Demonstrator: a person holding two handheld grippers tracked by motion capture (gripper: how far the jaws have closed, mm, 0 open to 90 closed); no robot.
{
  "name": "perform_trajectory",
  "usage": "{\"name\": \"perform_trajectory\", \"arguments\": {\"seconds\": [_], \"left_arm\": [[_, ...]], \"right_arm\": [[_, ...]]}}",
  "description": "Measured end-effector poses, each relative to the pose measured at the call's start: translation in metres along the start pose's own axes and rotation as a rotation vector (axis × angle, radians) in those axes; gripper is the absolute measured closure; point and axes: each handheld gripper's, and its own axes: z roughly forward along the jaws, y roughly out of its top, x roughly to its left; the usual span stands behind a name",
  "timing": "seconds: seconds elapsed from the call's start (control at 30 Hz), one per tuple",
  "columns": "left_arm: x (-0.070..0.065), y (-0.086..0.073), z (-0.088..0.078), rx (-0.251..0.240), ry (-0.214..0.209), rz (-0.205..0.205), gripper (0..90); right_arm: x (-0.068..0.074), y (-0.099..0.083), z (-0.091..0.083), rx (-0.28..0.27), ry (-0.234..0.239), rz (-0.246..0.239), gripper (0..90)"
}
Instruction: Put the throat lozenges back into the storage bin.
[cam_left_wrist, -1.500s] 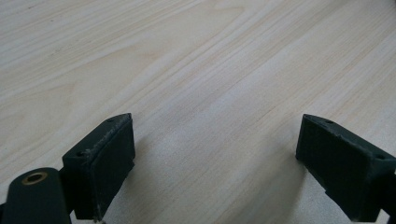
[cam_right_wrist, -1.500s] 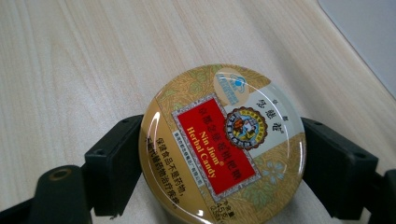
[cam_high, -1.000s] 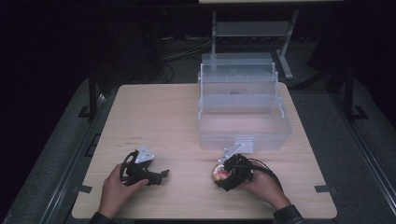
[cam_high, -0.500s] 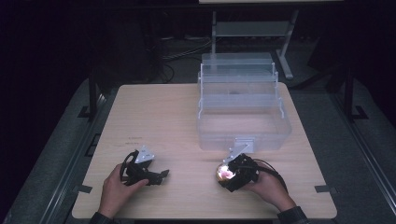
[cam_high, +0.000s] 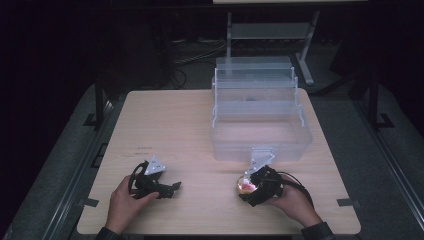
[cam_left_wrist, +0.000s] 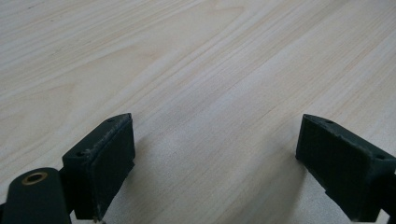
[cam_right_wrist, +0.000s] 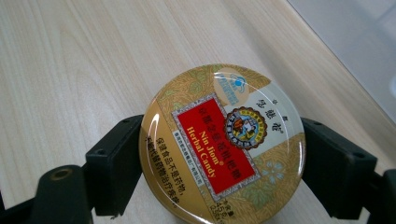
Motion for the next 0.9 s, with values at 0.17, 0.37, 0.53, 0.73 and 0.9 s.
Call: {"name": "perform_trajectory", "arguments": {"seconds": [0.17, 0.37, 0.53, 0.73, 0.9], "left_arm": [[0.000, 0.000, 0.000, 0.001, 0.000, 0.000, 10.9], [0.000, 0.000, 0.000, 0.001, 0.000, 0.000, 10.9], [0.000, 0.000, 0.000, 0.002, 0.000, 0.001, 10.9], [0.000, 0.000, 0.000, 0.003, 0.000, 0.002, 10.9], [0.000, 0.000, 0.000, 0.003, 0.000, 0.005, 10.9]], "right_arm": [[-0.002, -0.006, -0.004, -0.003, -0.009, 0.014, 19.4], [-0.007, -0.014, -0.011, -0.007, -0.020, 0.035, 19.4], [-0.009, -0.019, -0.015, -0.008, -0.025, 0.050, 19.4], [-0.011, -0.024, -0.019, -0.009, -0.033, 0.064, 19.5], [-0.013, -0.028, -0.021, -0.010, -0.038, 0.069, 19.4]]}}
